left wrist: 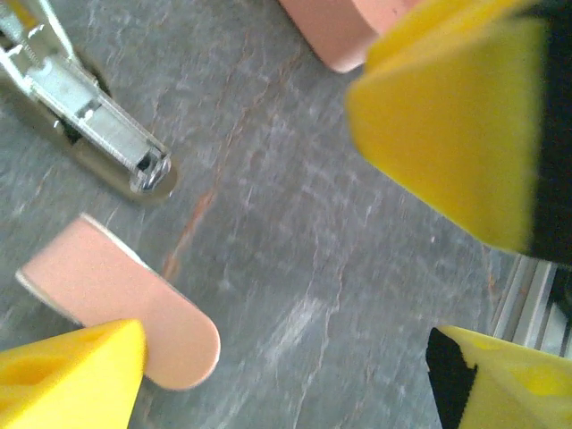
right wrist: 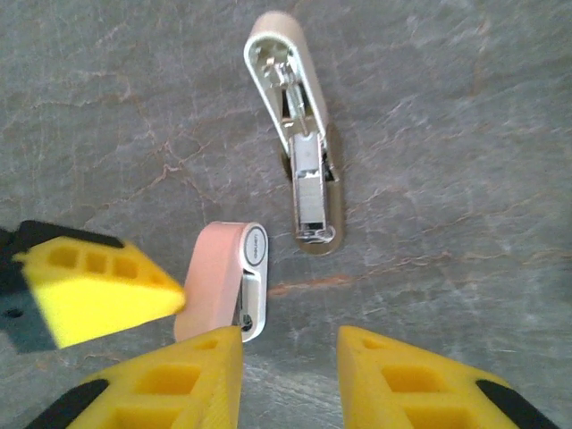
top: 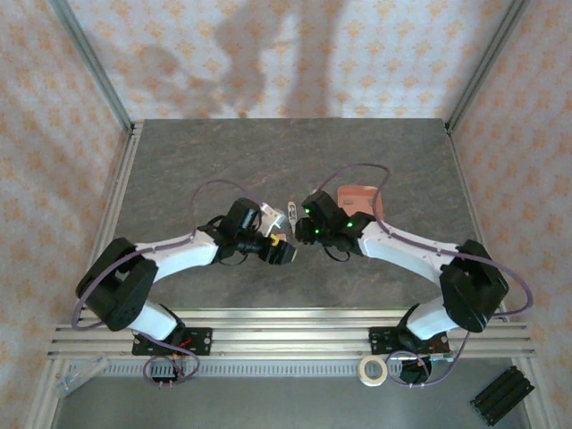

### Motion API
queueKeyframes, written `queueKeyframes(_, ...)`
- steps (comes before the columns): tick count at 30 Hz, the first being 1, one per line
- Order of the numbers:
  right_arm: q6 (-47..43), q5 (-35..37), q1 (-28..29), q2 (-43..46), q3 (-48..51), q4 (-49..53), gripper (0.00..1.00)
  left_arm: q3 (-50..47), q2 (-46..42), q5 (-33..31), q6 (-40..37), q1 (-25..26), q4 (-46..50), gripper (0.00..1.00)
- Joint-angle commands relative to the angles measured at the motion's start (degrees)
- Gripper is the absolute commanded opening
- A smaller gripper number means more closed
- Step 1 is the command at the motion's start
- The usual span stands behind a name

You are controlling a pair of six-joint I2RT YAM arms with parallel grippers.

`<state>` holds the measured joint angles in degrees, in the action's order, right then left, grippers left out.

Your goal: Load the staples into the stapler

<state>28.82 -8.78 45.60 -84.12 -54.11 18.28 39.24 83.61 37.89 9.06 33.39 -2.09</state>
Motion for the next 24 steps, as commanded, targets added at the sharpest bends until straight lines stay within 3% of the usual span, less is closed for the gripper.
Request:
queueKeyframes(1,2.6,-3.3,1.1,-2.7,-2.2,-3.6,0.33,-2.7,-4.9,-5.2,0.4,-0.2,1.5,0.86)
queueKeyframes(5,2.7,-2.8,3.2,-6.5,-5.8,-3.1,0.33,-5.5,-9.8,-13.3,6.6,-1.7,0.3,0.87)
queueKeyframes(10,2.4,-2.3,3.9,-10.3,-8.9,-3.0,0.26,-11.9,-16.3,-17.1,15.0,-6.8,-5.3,0.87)
queueKeyframes(20,5.4,-5.0,4.0,-21.6,-4.3,-6.5,0.1,-11.5,-18.7,-19.1,12.7,-8.0,-2.4,0.87)
queueKeyframes(24,5.1,-3.8,3.9,-19.0,-1.8,-6.5,0.1,-8.5,-15.6,-18.6,11.7,-8.1,-2.7,0.87)
